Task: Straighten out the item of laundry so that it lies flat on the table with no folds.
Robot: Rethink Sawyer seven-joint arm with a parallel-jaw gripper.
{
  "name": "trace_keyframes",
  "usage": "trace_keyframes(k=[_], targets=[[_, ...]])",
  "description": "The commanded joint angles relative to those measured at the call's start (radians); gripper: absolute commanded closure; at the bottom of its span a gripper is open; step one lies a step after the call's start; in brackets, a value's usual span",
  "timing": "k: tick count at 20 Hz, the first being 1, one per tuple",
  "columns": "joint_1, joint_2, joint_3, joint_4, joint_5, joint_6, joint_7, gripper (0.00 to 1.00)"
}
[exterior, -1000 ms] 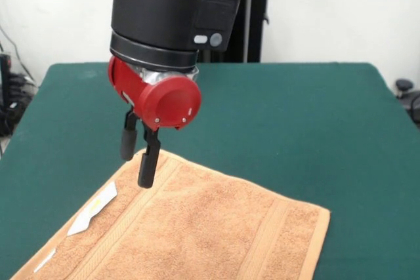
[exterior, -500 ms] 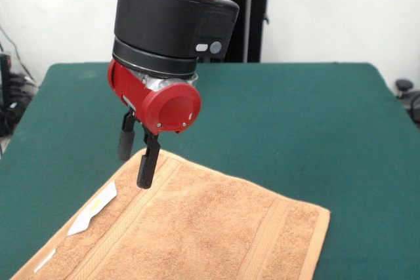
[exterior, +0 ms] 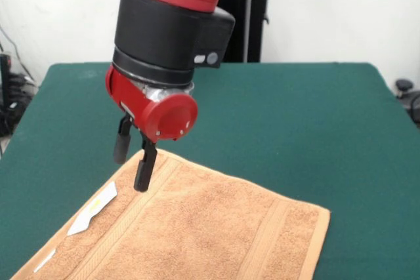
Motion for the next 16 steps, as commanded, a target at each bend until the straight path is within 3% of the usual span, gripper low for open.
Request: trace_keyframes(k=[1,16], targets=[[0.034,0.125,0.109,0.052,-0.045,-0.024,0.021,0.00],[0.016,0.146,0.130,0.111,-0.073,-0.170,-0.004,0.00]])
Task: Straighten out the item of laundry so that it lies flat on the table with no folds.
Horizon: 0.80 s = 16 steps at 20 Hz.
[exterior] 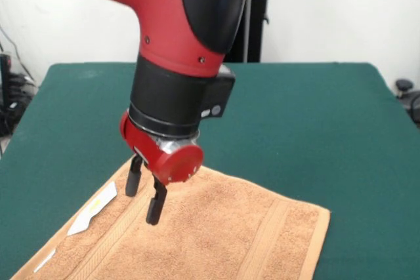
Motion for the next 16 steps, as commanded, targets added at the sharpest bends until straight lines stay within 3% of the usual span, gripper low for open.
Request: trace_keyframes(k=[1,7,16], targets=[[0.013,0.043,0.123,0.124,-0.068,-0.083,-0.007,0.00],[-0.013,0.030,0.154,0.211,-0.084,-0.125,-0.032,0.00],[-0.034,0.087,0.161,0.227,-0.144,-0.199,-0.004,0.00]])
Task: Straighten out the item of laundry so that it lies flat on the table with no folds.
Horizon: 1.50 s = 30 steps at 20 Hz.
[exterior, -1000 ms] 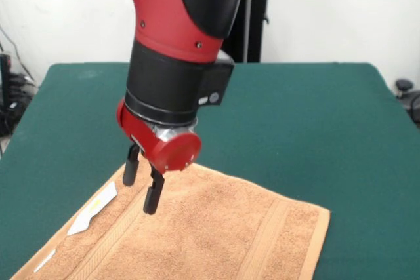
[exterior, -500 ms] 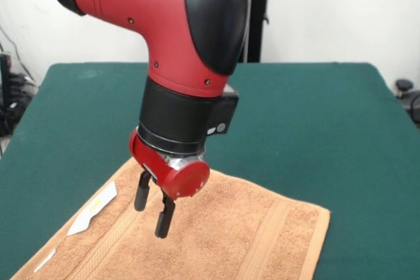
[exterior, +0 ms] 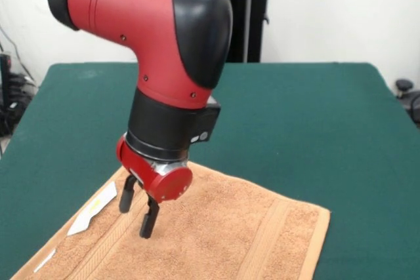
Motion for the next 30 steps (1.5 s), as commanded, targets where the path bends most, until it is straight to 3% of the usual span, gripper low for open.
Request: trace_keyframes(k=[1,14,30], targets=[[0.003,0.042,0.128,0.172,-0.060,-0.048,0.001,0.00],[-0.027,0.104,0.163,0.181,-0.085,-0.105,0.028,0.00],[-0.063,-0.006,0.242,0.427,-0.065,-0.084,0.052,0.00]])
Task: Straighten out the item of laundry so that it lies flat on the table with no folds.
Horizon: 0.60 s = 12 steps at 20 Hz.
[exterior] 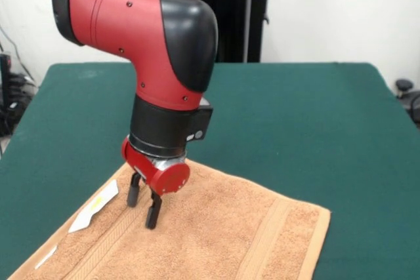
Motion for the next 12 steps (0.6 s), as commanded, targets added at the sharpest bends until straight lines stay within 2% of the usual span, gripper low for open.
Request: trace_keyframes(k=[1,12], targets=[[-0.005,0.023,0.159,0.284,-0.024,0.039,0.051,0.00],[-0.008,0.008,0.174,0.320,-0.023,0.021,0.057,0.00]])
